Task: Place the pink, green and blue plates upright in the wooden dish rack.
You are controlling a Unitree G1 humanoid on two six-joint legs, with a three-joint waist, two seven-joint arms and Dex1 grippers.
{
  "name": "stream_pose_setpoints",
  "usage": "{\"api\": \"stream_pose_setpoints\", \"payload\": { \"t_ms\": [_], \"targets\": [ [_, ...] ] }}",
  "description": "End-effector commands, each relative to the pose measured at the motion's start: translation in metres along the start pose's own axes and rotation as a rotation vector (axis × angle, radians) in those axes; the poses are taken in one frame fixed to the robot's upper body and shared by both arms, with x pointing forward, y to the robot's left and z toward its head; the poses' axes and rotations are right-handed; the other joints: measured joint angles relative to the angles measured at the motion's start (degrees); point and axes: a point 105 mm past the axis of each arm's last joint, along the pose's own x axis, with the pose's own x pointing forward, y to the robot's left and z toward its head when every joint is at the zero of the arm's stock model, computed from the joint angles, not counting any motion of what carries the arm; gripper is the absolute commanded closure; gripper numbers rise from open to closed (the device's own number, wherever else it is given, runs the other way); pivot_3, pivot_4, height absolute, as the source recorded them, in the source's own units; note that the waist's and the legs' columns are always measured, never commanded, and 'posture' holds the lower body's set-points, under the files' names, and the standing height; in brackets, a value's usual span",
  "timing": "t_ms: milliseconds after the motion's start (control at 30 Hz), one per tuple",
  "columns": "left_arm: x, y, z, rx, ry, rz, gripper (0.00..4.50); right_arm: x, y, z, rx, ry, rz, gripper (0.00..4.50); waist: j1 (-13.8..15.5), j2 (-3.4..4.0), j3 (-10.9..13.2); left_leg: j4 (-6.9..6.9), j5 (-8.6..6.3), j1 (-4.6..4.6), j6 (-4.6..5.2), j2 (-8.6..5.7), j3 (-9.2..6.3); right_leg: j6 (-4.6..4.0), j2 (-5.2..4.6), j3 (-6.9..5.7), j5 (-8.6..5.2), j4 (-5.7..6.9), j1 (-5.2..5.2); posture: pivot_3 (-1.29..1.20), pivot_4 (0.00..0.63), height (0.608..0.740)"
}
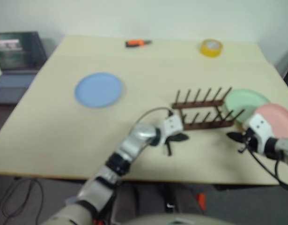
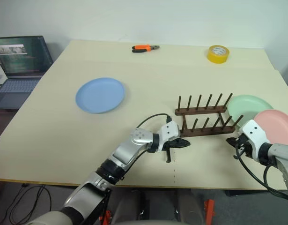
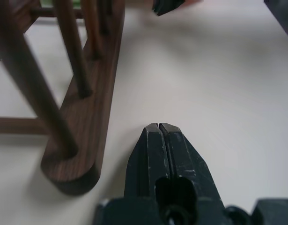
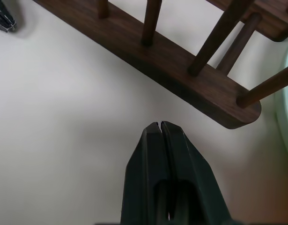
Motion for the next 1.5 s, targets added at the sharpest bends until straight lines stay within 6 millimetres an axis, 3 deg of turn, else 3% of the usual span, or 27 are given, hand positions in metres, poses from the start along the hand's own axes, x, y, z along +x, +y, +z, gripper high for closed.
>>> {"api": "stream_pose_setpoints", "payload": {
  "t_ms": [33, 400, 967, 1500],
  "targets": [
    [0.006, 0.001, 0.011, 0.041, -0.029, 0.009, 4.48, 0.005, -0.009, 0.003, -0.027, -0.002, -0.059, 4.48, -0.05, 0.00, 0.00, 0.01, 0.00, 0.02, 0.00, 0.00, 0.00, 0.02, 0.00, 0.00, 0.01, 0.00, 0.00, 0.00, 0.150, 0.740],
    [0.011, 0.007, 0.012, 0.046, -0.028, 0.073, 4.48, 0.028, -0.022, -0.002, -0.052, 0.031, -0.148, 4.48, -0.12, 0.00, 0.00, 0.02, 0.00, 0.02, 0.00, 0.00, 0.01, 0.03, 0.01, 0.01, 0.02, 0.02, 0.00, 0.00, 0.150, 0.740],
    [0.008, 0.028, 0.007, 0.086, -0.003, 0.211, 4.48, 0.055, -0.015, 0.011, -0.067, -0.034, -0.115, 4.48, -1.59, -0.09, -0.06, 0.05, 0.00, 0.09, 0.01, 0.02, 0.03, 0.15, 0.03, 0.07, 0.10, 0.04, 0.04, 0.00, 0.150, 0.740],
    [-0.001, 0.045, 0.006, 0.102, 0.015, 0.325, 4.48, 0.069, -0.022, 0.046, -0.104, -0.136, -0.146, 4.48, -1.51, -0.13, -0.09, 0.01, 0.00, 0.06, 0.01, 0.04, 0.06, 0.16, 0.08, 0.12, 0.13, 0.04, -0.01, 0.00, 0.150, 0.740]
  ]
}}
